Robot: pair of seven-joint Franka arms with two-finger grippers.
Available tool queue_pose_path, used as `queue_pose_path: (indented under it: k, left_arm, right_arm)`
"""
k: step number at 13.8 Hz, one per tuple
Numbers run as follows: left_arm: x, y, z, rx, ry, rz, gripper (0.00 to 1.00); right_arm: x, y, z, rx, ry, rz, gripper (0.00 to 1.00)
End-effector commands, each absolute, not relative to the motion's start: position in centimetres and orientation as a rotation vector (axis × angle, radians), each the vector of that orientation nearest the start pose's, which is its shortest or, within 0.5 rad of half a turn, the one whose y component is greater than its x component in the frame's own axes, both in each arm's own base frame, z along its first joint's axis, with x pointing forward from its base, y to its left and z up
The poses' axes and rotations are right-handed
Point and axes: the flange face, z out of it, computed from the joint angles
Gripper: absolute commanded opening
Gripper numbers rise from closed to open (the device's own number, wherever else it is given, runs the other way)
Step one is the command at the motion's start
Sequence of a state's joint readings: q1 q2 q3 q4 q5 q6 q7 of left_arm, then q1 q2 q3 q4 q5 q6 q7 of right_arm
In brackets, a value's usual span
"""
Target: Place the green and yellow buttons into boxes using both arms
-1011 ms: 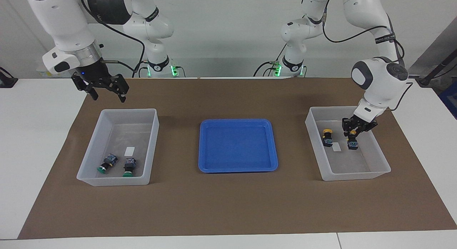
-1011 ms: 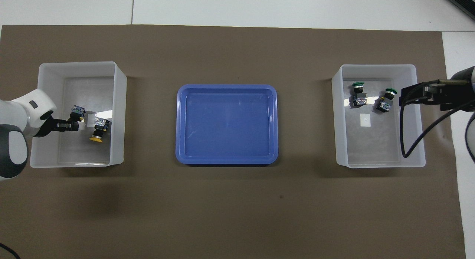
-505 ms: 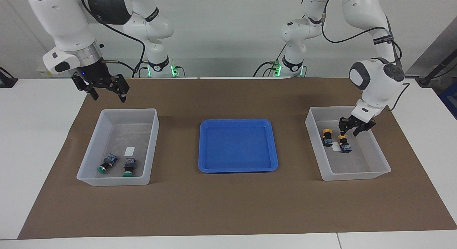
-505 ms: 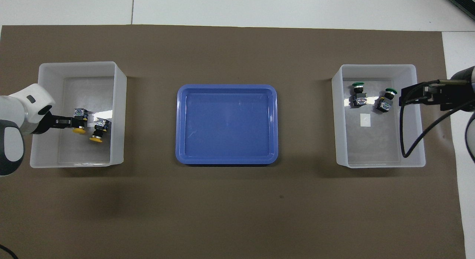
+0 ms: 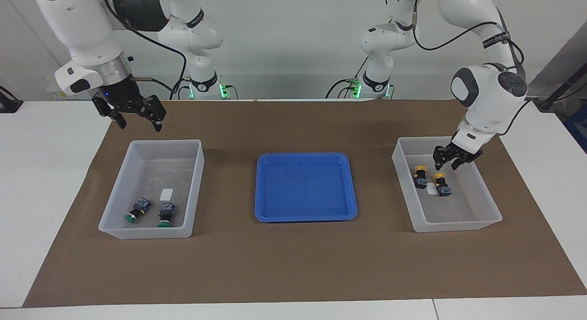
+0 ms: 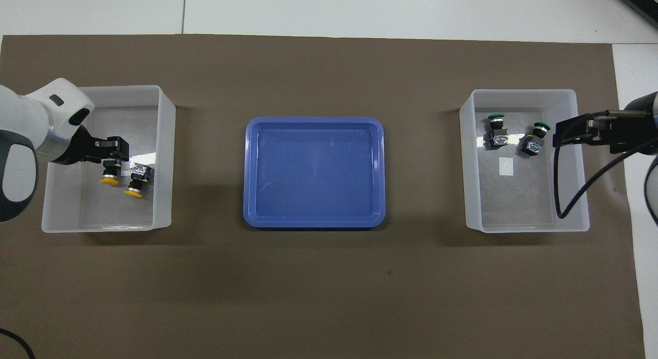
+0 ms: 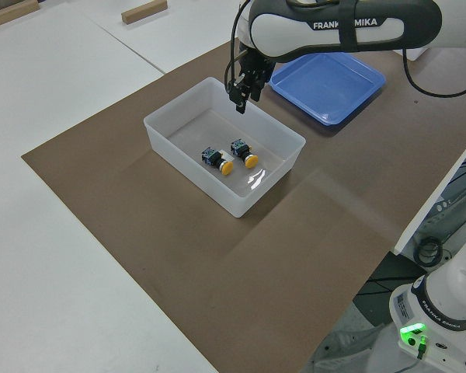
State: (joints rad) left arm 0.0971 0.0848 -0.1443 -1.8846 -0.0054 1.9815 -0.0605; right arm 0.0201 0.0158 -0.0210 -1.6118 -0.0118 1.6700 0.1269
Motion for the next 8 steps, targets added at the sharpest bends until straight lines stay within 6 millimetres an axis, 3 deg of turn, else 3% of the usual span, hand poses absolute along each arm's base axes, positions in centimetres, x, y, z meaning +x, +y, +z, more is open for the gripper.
queue_pose_path:
  k: [1, 5, 7, 8]
  left_arm:
    - [57.5, -4.1, 50.1, -3.161, -0.053, -0.008, 0.57]
    - [55.0, -5.3, 55.0, -3.153, -0.021, -0.046, 0.60]
    - [53.5, -5.4, 56.8, -3.146, -0.022, -0.039, 0.80]
    - [53.1, -5.3, 57.3, -3.144, -0.025, -0.039, 1.00]
  right_arm:
    - [56.8, -0.2, 60.8, -3.141, 0.185, -0.063, 1.00]
    - [56.8, -0.2, 60.8, -3.141, 0.185, -0.063, 1.00]
    - [56.8, -0.2, 60.8, -3.141, 0.185, -0.063, 1.00]
    - [56.8, -0.2, 60.8, -3.141, 0.183, -0.063, 1.00]
